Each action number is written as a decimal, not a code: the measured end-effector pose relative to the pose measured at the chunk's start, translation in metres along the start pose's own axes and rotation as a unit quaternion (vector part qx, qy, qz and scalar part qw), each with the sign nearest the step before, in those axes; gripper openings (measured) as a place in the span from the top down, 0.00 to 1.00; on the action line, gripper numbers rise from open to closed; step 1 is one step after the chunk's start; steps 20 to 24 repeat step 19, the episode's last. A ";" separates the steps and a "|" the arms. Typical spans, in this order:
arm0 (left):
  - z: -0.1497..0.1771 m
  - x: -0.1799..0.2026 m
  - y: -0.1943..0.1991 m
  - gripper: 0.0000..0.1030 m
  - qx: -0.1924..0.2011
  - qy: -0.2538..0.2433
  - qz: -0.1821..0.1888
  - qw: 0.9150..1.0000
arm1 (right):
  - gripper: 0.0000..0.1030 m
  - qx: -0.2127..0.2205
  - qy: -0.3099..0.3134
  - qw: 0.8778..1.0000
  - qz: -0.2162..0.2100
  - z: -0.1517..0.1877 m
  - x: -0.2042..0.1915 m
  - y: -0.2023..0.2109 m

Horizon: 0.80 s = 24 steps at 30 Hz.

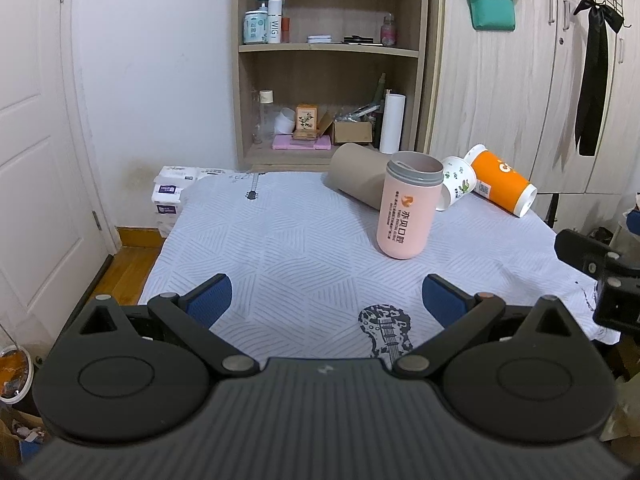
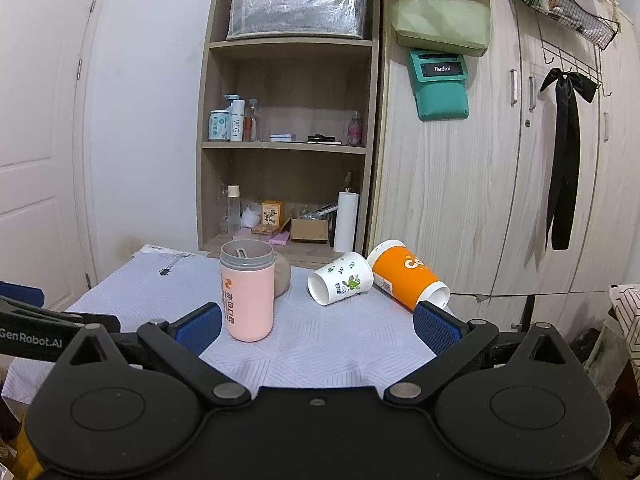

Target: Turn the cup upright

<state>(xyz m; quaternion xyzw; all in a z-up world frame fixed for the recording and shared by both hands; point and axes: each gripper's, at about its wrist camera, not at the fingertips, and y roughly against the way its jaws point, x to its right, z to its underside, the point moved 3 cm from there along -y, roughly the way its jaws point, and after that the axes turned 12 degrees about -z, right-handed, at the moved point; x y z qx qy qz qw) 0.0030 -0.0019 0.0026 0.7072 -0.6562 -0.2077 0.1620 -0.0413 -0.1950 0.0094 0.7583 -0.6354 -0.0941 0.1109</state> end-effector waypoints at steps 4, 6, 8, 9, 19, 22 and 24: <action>0.000 0.000 0.000 0.00 0.000 -0.003 -0.009 1.000 | 0.00 0.000 -0.001 1.000 0.002 0.000 0.000 0.000; 0.000 0.000 0.000 0.00 0.001 -0.005 -0.011 1.000 | 0.00 0.000 -0.003 1.000 0.003 0.000 0.000 0.001; 0.000 0.000 0.000 0.00 0.002 -0.004 -0.009 1.000 | 0.00 0.001 -0.005 1.000 0.004 0.000 0.002 0.001; 0.000 0.000 0.000 0.00 0.002 -0.003 -0.008 1.000 | 0.00 0.001 -0.006 1.000 0.004 0.000 0.002 0.001; 0.003 0.002 0.000 0.00 0.007 0.000 -0.014 1.000 | 0.00 -0.004 -0.022 1.000 0.010 -0.001 0.006 0.001; 0.003 0.002 0.000 0.00 0.007 0.000 -0.014 1.000 | 0.00 -0.004 -0.022 1.000 0.010 -0.001 0.006 0.001; 0.003 0.002 0.000 0.00 0.007 0.000 -0.014 1.000 | 0.00 -0.004 -0.022 1.000 0.010 -0.001 0.006 0.001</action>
